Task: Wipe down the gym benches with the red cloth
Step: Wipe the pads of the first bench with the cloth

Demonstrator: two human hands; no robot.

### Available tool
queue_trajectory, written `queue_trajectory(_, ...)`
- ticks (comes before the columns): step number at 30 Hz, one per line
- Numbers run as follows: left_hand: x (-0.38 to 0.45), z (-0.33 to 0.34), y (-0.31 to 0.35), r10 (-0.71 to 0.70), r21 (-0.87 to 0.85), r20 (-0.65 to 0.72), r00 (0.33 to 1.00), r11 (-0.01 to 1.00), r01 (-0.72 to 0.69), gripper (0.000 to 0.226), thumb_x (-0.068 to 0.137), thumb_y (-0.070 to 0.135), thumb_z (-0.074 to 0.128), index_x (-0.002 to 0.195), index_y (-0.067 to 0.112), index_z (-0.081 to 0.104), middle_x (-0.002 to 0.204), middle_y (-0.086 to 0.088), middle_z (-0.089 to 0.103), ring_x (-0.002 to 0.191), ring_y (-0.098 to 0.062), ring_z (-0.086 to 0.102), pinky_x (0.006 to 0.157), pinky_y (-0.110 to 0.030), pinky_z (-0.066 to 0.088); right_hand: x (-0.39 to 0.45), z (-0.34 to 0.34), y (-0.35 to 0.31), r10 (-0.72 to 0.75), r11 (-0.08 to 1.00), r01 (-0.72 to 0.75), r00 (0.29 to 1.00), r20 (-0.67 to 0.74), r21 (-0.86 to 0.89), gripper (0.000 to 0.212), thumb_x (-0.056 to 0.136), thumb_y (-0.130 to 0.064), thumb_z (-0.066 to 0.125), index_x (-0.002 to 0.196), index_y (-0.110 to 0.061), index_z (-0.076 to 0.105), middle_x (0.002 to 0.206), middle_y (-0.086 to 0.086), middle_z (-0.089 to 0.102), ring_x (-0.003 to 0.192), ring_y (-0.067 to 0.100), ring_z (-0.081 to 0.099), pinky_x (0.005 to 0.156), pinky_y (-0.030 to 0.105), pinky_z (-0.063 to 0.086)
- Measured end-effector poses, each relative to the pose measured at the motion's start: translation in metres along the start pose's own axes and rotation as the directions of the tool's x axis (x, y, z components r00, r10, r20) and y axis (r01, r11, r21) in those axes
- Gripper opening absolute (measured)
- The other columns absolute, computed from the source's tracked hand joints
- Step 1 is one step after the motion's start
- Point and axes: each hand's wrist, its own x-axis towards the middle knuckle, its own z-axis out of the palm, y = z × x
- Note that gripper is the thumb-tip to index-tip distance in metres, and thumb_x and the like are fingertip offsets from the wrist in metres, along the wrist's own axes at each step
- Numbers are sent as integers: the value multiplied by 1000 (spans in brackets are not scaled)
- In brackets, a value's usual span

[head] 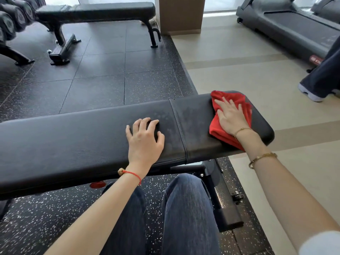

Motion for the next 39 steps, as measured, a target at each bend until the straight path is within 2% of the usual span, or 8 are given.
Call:
queue_trajectory(7, -2, -6, 1, -35, -84, -5, 999, 996, 34, 35, 92, 28, 53, 125, 21, 61, 134, 3, 57, 133, -20, 43, 119, -52, 21, -5, 34, -93, -271, 962, 269, 959, 77, 40, 47, 102, -23, 32, 149, -25, 30, 161, 2, 15, 149, 23, 11, 121, 41, -2)
queue_trajectory(12, -7, -23, -6, -74, -236, -98, 992, 970, 49, 26, 87, 13, 58, 111, 15, 68, 120, -1, 65, 119, -22, 55, 109, -42, 37, -18, 55, -143, -390, 921, 389, 912, 129, 36, 48, 103, -22, 29, 151, -23, 25, 162, 3, 11, 149, 21, 9, 121, 39, -2)
queue_trajectory(24, -17, -67, -113, -127, -59, -141, 982, 991, 120, 31, 87, 11, 60, 117, 13, 66, 124, -5, 63, 125, -26, 50, 109, -43, 35, -38, 95, -239, -524, 851, 513, 844, 111, 113, 49, 102, -22, 31, 151, -21, 25, 161, 4, 14, 149, 22, 11, 121, 37, -2)
queue_trajectory(30, -17, -67, -138, -144, -60, -125, 982, 989, 138, 28, 87, 14, 60, 114, 14, 66, 122, -4, 64, 121, -26, 53, 109, -43, 36, -35, 102, -255, -532, 843, 522, 845, 61, 132, 50, 101, -29, 34, 150, -24, 27, 161, 1, 17, 149, 19, 11, 122, 36, 0)
queue_trajectory(33, -17, -66, -139, -154, -61, -125, 980, 987, 147, 27, 86, 15, 60, 112, 16, 66, 121, -2, 64, 121, -25, 52, 109, -43, 34, -37, 98, -254, -533, 833, 515, 845, 41, 203, 51, 102, -34, 34, 151, -23, 27, 160, 1, 21, 149, 18, 13, 122, 36, 2)
queue_trajectory(36, -17, -66, -139, -166, -75, -133, 977, 985, 157, 26, 85, 16, 59, 110, 17, 66, 119, 0, 64, 120, -24, 52, 109, -42, 33, -41, 89, -254, -498, 784, 492, 863, -89, 380, 49, 101, -26, 42, 148, -16, 33, 156, 4, 31, 147, 18, 20, 122, 32, 6)
queue_trajectory(38, -18, -66, -139, -166, -82, -138, 976, 984, 156, 26, 85, 16, 59, 110, 18, 66, 118, 1, 64, 119, -23, 52, 108, -41, 33, -42, 82, -248, -409, 800, 460, 888, -210, 385, 47, 98, -20, 47, 144, -11, 39, 152, 7, 37, 145, 20, 25, 119, 26, 6)
queue_trajectory(39, -18, -66, -139, -165, -85, -140, 976, 984, 154, 26, 85, 16, 58, 110, 18, 66, 118, 1, 64, 119, -23, 52, 108, -41, 33, -42, 80, -243, -354, 836, 423, 902, -247, 349, 48, 96, -20, 50, 142, -10, 41, 151, 9, 37, 144, 21, 26, 119, 28, 6)
